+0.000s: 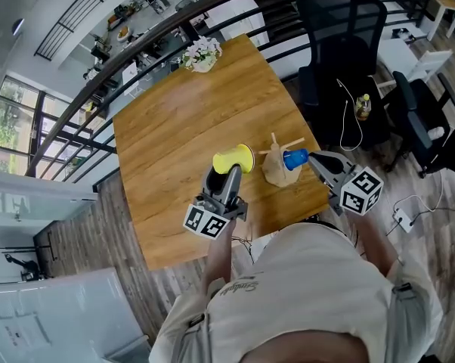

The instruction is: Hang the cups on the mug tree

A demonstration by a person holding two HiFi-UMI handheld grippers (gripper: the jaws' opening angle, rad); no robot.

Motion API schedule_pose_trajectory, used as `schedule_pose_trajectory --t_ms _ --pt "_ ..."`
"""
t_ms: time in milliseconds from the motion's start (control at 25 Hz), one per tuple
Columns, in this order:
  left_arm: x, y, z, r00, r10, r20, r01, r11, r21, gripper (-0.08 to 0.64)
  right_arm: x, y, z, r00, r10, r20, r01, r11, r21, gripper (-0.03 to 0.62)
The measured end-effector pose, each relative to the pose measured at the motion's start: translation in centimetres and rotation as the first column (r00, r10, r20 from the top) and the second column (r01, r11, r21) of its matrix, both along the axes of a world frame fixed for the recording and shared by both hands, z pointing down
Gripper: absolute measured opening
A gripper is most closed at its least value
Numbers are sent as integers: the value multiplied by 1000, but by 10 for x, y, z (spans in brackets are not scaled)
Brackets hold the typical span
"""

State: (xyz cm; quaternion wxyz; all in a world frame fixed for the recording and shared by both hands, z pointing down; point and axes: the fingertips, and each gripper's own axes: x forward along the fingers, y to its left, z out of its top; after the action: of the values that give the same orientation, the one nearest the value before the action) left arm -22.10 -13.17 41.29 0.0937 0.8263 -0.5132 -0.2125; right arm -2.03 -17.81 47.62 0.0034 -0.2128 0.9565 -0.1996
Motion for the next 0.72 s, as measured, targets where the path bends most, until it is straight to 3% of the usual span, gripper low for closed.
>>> schedule_pose_trajectory --t_ms 480,720 --pt "16 -20 25 998 44 36 -42 998 -53 245 -5 0 5 999 -38 6 38 999 -6 -6" --pt "26 -23 38 997 76 11 -75 995 -69 245 -7 0 17 999 -44 5 44 999 -30 -6"
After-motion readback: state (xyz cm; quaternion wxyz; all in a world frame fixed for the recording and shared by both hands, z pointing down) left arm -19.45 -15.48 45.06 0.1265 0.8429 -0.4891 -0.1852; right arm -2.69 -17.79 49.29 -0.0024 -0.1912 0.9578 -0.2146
